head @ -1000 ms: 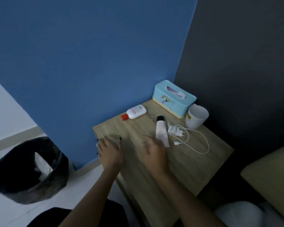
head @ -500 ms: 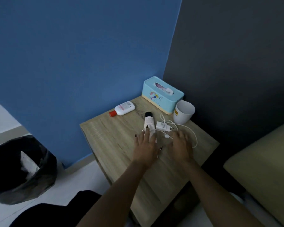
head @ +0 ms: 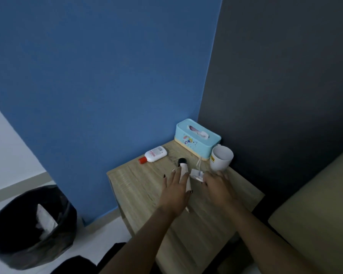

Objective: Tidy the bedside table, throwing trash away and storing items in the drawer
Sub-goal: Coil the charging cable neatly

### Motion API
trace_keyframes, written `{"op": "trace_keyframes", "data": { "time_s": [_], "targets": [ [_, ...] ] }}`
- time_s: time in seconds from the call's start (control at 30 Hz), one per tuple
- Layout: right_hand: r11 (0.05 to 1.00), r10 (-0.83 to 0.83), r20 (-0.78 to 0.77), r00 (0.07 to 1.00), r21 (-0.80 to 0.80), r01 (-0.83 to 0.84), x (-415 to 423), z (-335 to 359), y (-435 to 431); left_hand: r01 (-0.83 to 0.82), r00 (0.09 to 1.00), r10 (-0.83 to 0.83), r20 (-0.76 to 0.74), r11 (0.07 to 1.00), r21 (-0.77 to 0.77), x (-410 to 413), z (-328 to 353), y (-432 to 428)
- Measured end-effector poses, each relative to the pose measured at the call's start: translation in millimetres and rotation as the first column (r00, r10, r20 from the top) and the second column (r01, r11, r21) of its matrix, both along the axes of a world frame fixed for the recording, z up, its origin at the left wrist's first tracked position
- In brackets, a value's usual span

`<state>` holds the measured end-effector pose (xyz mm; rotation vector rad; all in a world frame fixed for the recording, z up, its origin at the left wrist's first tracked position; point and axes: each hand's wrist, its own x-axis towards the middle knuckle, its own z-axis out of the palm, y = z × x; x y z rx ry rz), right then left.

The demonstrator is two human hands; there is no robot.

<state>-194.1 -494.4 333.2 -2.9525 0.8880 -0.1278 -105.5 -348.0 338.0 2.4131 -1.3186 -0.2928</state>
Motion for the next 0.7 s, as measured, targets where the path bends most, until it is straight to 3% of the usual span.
{"op": "trace_keyframes", "data": {
  "time_s": [0.13,0.27,0.47,0.7],
  "targets": [
    [0.993,0.11,0.235,0.966,0.012,-0.116,11.8,63.1,9.2,0.039,0.998,-0.031,0.049,0.984,-0.174,9.1,44.1,-8.9],
    [0.981,0.187,0.258,0.948,0.0,-0.194,24.3,110.6,18.7,0.108,0.984,-0.058,0.17,0.948,-0.299,21.5,94.1,-15.8],
    [0.974,0.121,0.328,0.937,0.144,-0.177,21.8,119.1,34.5,0.096,0.983,-0.054,0.175,0.966,-0.241,22.8,109.7,-5.9],
    [0.901,0.016,0.343,0.939,0.402,-0.162,15.8,139.4,38.1,0.115,0.984,-0.112,0.136,0.993,-0.016,40.4,134.8,8.0]
  ]
}}
